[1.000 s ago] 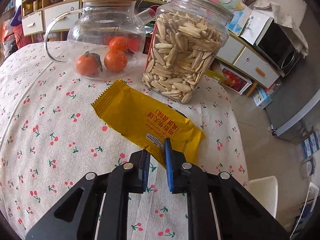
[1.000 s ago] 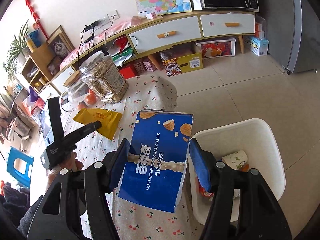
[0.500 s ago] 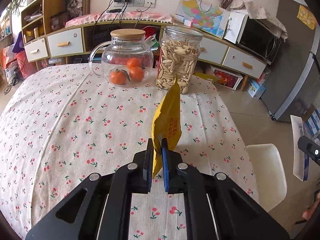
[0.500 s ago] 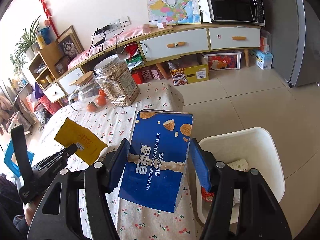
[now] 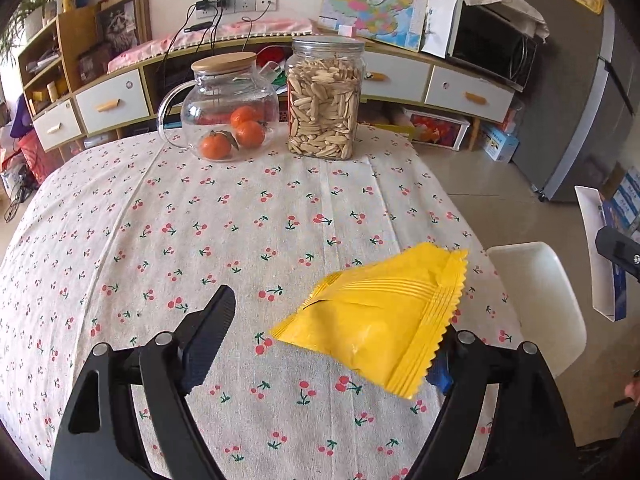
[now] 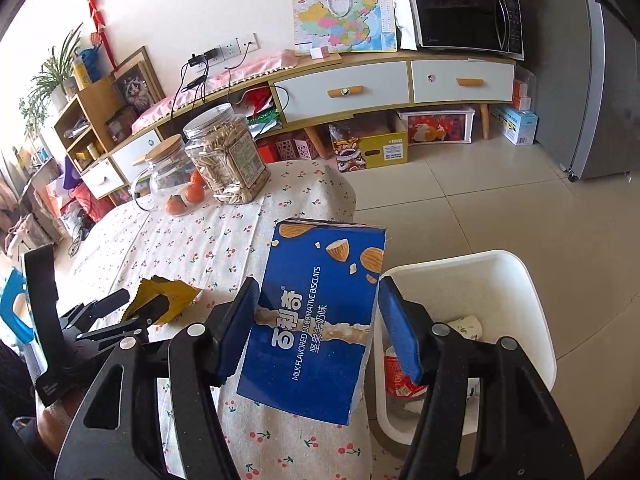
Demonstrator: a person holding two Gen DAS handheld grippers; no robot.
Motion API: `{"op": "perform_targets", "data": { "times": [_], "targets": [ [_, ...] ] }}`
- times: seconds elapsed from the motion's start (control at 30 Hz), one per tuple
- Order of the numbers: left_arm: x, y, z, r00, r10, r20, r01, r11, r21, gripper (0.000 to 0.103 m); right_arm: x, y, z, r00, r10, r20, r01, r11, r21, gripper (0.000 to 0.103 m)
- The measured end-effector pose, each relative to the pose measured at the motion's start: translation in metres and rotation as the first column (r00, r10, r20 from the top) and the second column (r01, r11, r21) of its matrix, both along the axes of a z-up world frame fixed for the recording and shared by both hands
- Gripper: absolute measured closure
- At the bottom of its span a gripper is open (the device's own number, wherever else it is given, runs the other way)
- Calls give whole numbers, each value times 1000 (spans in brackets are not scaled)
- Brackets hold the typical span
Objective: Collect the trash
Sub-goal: 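Carry the box and bag over the white bin and release both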
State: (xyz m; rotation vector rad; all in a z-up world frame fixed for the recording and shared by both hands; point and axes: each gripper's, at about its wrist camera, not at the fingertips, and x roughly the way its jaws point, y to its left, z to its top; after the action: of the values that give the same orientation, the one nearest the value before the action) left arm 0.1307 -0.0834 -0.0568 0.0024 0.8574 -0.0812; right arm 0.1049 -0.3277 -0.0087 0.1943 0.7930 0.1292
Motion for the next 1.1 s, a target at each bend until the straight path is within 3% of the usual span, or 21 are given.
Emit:
{"op": "perform_targets", "data": {
  "times": [0.03, 0.1, 0.17, 0.27, 0.57, 0.73, 1.1],
  "targets": [
    [3, -4, -1, 1000, -8, 4, 8, 1000, 13, 24, 1, -2, 0, 1000, -3, -1, 3, 1000, 1, 45],
    [8, -12, -2, 999, -38, -1, 38, 999, 17, 42, 2, -4, -1, 1000, -7, -2, 7, 1000, 5, 45],
    [12, -19, -5, 997, -67, -27, 67, 998, 13, 79, 4, -6, 0, 1000, -8, -2, 8, 1000, 10, 45],
    [9, -27, -4, 996, -83, -15, 84, 996, 15, 91, 3, -6, 3, 1000, -1, 9, 0, 1000, 13, 45],
    [-8, -35, 25, 994, -102, 36, 105, 992, -64, 95, -8, -9, 13, 998, 2, 62, 0, 1000, -28, 45],
    [-19, -46, 47, 988, -127, 86, 134, 988, -72, 95, -10, -19, 16, 997, -17, 77, 20, 999, -35, 45],
    [-32, -100, 70, 965, -228, 133, 240, 967, -83, 95, -17, -78, 20, 980, -162, 114, 168, 985, -48, 45]
  ]
}}
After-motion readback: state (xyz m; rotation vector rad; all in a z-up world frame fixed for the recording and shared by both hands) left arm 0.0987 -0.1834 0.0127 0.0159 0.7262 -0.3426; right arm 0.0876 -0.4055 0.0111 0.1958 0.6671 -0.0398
